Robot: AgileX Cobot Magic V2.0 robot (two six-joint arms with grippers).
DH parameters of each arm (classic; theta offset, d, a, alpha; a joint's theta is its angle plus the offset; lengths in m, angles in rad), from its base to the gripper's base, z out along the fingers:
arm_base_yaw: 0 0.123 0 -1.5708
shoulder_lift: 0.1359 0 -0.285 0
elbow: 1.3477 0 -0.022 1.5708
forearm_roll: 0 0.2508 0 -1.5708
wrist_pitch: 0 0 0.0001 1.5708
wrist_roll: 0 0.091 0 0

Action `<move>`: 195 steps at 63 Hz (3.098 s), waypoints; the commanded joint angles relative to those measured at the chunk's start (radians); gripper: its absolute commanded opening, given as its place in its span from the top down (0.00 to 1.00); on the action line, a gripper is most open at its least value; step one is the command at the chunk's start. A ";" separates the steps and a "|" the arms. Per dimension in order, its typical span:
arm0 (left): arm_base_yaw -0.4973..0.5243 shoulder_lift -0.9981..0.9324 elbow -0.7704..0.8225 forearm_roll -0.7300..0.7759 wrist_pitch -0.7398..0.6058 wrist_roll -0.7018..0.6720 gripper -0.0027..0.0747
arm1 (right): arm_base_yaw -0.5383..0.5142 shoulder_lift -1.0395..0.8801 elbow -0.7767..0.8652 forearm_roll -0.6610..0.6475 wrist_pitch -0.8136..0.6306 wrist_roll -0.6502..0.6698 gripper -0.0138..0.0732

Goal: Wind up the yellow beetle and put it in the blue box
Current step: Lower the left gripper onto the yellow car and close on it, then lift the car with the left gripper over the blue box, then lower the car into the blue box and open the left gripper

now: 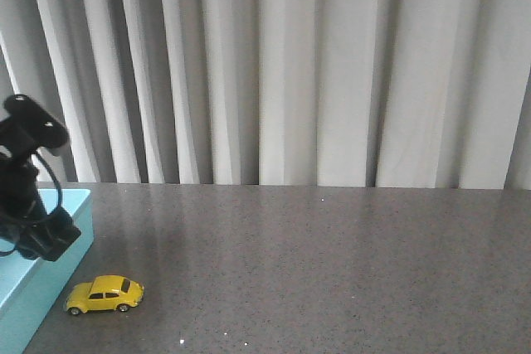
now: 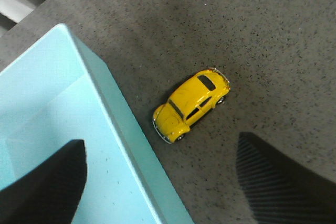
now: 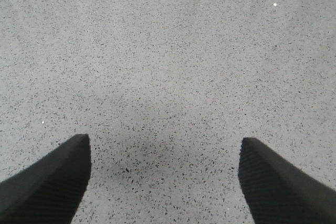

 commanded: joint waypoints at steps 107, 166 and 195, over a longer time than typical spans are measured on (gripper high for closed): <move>-0.005 0.618 -0.450 -0.080 0.289 0.495 0.60 | -0.002 -0.001 -0.028 -0.007 -0.064 0.000 0.20; 0.007 0.349 -0.716 0.056 0.339 -0.122 0.66 | -0.002 -0.001 -0.028 -0.007 -0.064 0.000 0.20; 0.332 0.342 -0.586 -0.010 0.299 -0.273 0.66 | -0.002 -0.001 -0.028 -0.007 -0.064 0.000 0.20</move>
